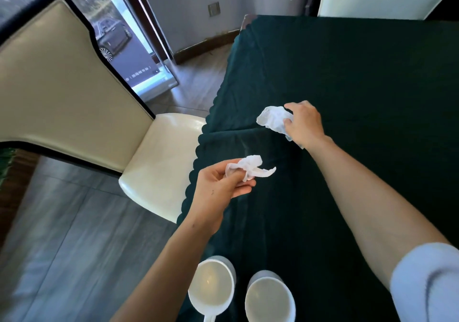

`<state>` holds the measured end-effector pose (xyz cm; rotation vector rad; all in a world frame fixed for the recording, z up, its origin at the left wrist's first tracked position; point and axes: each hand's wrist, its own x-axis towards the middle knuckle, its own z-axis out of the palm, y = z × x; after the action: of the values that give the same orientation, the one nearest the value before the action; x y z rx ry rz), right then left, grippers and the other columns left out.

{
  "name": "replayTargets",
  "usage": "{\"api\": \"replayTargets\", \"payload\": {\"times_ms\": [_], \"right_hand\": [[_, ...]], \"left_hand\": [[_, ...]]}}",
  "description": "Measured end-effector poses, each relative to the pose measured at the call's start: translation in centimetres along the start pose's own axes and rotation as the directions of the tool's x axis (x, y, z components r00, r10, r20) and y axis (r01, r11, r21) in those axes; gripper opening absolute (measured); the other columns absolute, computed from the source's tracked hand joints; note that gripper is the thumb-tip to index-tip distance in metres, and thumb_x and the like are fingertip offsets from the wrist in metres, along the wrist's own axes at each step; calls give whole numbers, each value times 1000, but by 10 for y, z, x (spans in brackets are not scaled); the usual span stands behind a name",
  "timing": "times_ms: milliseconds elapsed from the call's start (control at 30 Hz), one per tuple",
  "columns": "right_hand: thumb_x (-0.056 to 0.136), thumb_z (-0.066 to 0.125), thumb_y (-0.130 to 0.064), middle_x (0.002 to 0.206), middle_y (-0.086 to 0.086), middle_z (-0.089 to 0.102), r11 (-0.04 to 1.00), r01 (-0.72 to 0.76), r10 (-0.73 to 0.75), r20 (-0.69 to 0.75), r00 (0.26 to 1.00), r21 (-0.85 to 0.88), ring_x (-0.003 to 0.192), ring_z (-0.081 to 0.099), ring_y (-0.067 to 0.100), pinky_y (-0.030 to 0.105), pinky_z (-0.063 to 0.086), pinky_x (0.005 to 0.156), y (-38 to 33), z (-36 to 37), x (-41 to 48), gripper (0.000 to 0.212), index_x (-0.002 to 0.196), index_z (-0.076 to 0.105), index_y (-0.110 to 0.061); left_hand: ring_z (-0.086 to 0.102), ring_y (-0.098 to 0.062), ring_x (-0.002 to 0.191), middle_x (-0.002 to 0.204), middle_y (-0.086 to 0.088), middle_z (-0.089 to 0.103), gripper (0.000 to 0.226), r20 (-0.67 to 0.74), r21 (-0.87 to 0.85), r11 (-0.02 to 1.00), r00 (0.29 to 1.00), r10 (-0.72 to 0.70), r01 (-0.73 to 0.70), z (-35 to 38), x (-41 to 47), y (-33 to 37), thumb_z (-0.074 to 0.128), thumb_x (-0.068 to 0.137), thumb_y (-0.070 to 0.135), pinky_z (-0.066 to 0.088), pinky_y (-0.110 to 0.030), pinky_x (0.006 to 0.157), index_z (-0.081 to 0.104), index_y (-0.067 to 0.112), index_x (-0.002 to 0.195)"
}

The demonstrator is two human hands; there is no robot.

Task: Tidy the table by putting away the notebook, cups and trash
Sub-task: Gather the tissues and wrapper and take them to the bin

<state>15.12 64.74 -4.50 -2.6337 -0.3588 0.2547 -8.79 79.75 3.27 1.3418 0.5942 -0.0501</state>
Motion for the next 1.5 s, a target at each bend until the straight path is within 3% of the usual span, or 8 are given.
{"api": "replayTargets", "payload": {"times_ms": [167,400,533,767,1033,1133,1333,1500], "right_hand": [[82,52,7,76,12,53,996,-74,77,69,995,-45,73,49,35,37,36,62,-10,8,-1,25,70,47,-14],[88,54,-2,116,13,72,966,-166,157,57,986,197,110,65,36,38,54,89,-23,3,-16,46,129,67,-17],[89,60,-1,105,7,79,934,-172,159,68,985,313,104,74,29,37,60,93,-47,-2,-41,25,98,81,-12],[78,84,-15,83,-10,73,931,-76,-22,262,965,356,87,70,13,19,50,67,-103,-23,-118,20,96,82,-21],[87,82,-2,87,25,73,797,-83,-286,494,821,599,76,71,23,31,65,73,-180,-90,-249,9,91,74,-4],[89,81,-1,101,33,74,703,-55,-328,391,860,709,81,75,30,32,66,72,-201,-101,-302,12,97,74,1],[86,85,-12,90,5,80,728,93,-66,-65,996,680,74,80,26,42,67,77,-224,-94,-388,14,97,76,-15],[85,86,-24,101,-13,75,773,68,120,-250,961,631,85,73,3,19,61,71,-229,-81,-455,25,105,75,-35]], "left_hand": [[80,-16,83,93,-9,84,24,-23,-21,999,999,-43,43,-11,0,-1,68,95,8,62,-23,76,87,23,97],[79,-15,85,95,-6,84,16,-54,-48,998,998,-37,34,-32,-15,8,72,98,13,62,-22,76,85,18,106],[78,-16,86,95,-7,83,18,-78,-73,997,997,12,-18,-41,-27,24,72,98,13,62,-24,77,82,12,113],[77,-17,81,92,-7,82,16,-129,-141,985,988,82,-100,-67,-72,49,74,96,13,62,-23,74,81,11,111],[73,-15,80,88,2,83,19,-127,-121,978,980,156,-171,-97,-128,69,69,101,32,62,-23,73,85,21,98],[70,-22,85,92,-6,81,15,-68,-104,978,982,175,-182,-110,-156,68,70,100,24,60,-28,73,85,24,100],[74,-34,110,116,-12,80,27,201,-132,980,964,172,-148,-125,-216,52,64,102,39,62,-46,88,82,24,115],[75,-25,110,117,-6,80,35,440,-72,973,869,228,-219,-122,-260,43,73,92,49,60,-37,89,78,28,120]]}}
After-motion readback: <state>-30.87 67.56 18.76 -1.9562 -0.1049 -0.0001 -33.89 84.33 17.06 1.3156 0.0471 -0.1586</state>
